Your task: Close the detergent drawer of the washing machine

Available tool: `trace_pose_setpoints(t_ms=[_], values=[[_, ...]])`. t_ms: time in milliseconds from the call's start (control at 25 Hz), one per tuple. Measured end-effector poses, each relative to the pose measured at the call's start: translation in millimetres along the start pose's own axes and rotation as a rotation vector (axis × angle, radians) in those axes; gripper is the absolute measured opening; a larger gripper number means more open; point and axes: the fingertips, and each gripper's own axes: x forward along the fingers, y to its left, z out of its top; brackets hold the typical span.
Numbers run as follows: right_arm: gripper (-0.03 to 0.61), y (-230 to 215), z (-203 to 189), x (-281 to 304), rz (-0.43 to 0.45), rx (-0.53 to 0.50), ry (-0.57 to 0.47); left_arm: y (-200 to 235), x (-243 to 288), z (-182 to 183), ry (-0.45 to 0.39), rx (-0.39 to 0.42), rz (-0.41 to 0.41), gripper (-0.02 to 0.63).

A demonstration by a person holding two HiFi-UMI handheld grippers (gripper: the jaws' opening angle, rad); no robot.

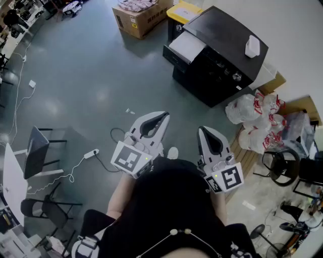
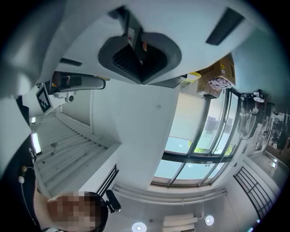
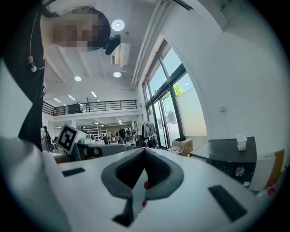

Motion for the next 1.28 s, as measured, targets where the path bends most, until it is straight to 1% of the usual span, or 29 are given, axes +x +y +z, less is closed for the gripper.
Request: trace_pose_setpoints(t_ms=[320, 400, 520, 600, 640, 680, 720, 760, 800, 920, 1040, 1120, 1280], values=[[0.003, -4, 1, -1, -0.004, -0.002, -0.007, 2, 1, -1, 0.014, 0.008, 0.011, 0.005], [0.003, -4, 1, 0, -0.003, -0.002, -0.007, 0, 1, 1, 0.007, 0.015, -0.006, 0.005], [0.003, -4, 0, 2, 0.014, 0.002, -0.003, -9, 2, 3, -0.004, 0.069, -0.063, 0.006], [0.003, -2, -1, 3, 0.034, -0.005, 0.001, -11, 3, 1, 0.013, 0.108, -0.071, 0.007], [0.003, -1, -2, 3, 0.044, -0.014, 0.004, -11, 3, -1, 0.022, 0.114, -0.075, 0.008], [0.003, 1, -3, 4, 0.053, -0.022, 0.006, -10, 2, -3, 0.03, 0.108, -0.084, 0.013], [0.003, 2, -4, 5, 0.059, -0.026, 0.006, -10, 2, -5, 0.037, 0.094, -0.102, 0.056], [0.003, 3, -4, 6, 0.064, -0.024, 0.005, -10, 1, -7, 0.044, 0.078, -0.124, 0.113], [0.003, 4, -5, 8, 0.067, -0.019, 0.003, -9, -1, -9, 0.048, 0.062, -0.145, 0.132], [0.003, 7, -8, 13, 0.065, -0.007, -0.004, -4, -10, -8, 0.021, 0.011, -0.18, 0.135], [0.003, 11, -11, 16, 0.057, 0.001, -0.011, 7, -21, -5, -0.015, -0.027, -0.178, 0.135], [0.003, 14, -13, 19, 0.052, 0.009, -0.011, 12, -24, -6, -0.024, -0.022, -0.175, 0.135], [0.003, 15, -20, 23, 0.048, 0.018, 0.005, 17, -24, -12, -0.004, 0.02, -0.16, 0.135]])
